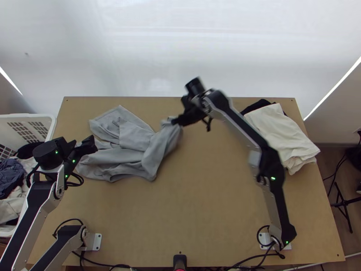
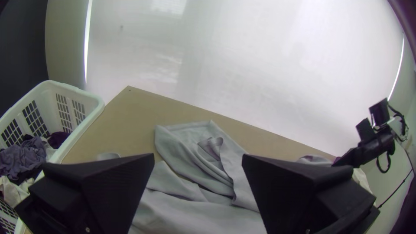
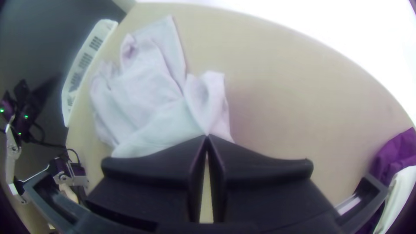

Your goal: Fold the t-shirt

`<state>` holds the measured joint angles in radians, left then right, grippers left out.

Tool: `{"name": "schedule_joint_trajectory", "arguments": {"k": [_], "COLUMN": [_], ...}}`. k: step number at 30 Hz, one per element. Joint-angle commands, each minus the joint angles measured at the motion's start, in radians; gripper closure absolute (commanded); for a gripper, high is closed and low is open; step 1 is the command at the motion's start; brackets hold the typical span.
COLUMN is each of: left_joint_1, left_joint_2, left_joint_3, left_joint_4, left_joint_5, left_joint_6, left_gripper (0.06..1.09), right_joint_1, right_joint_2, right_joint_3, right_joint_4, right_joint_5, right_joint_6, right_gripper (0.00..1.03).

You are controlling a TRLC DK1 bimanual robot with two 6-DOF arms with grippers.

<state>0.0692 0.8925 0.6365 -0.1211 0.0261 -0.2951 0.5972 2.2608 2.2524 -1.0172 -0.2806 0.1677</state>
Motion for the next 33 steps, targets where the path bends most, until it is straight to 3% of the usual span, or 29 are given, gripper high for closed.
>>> {"name": "schedule_joint_trajectory", "arguments": {"k": [1,9,17,18,20,23,28,33], "left_joint_1": [0.001,0.001,-0.011,-0.011,-0.012,-0.014,-0.02,-0.037], "left_joint_2": [0.003,0.002,-0.004,-0.007,-0.01,-0.017,-0.037,-0.037], "left_joint_3": [-0.001,-0.003,0.002,0.002,0.002,0.0,0.0,-0.006], "left_joint_4": [0.003,0.001,-0.002,-0.005,-0.009,-0.025,-0.043,-0.054], "left_joint_5": [0.001,0.001,0.001,0.003,0.003,0.003,0.003,0.003], "left_joint_6": [-0.003,-0.004,-0.003,-0.003,-0.003,-0.001,0.007,0.024], "left_gripper": [0.1,0.1,0.1,0.1,0.1,0.1,0.1,0.1], "right_joint_1": [-0.073,-0.172,-0.249,-0.249,-0.247,-0.243,-0.208,-0.14], "right_joint_2": [-0.208,-0.376,-0.302,-0.3,-0.3,-0.299,-0.34,-0.342], "right_joint_3": [-0.02,-0.128,-0.223,-0.237,-0.258,-0.26,-0.277,-0.432], "right_joint_4": [0.04,0.083,0.094,0.092,0.092,0.091,-0.003,-0.089], "right_joint_5": [-0.042,-0.043,0.009,0.009,0.009,0.011,0.009,0.009], "right_joint_6": [0.029,0.007,0.032,0.029,0.032,0.038,0.047,0.023], "right_gripper": [1.0,1.0,0.99,0.91,0.59,0.31,0.3,0.3]}}
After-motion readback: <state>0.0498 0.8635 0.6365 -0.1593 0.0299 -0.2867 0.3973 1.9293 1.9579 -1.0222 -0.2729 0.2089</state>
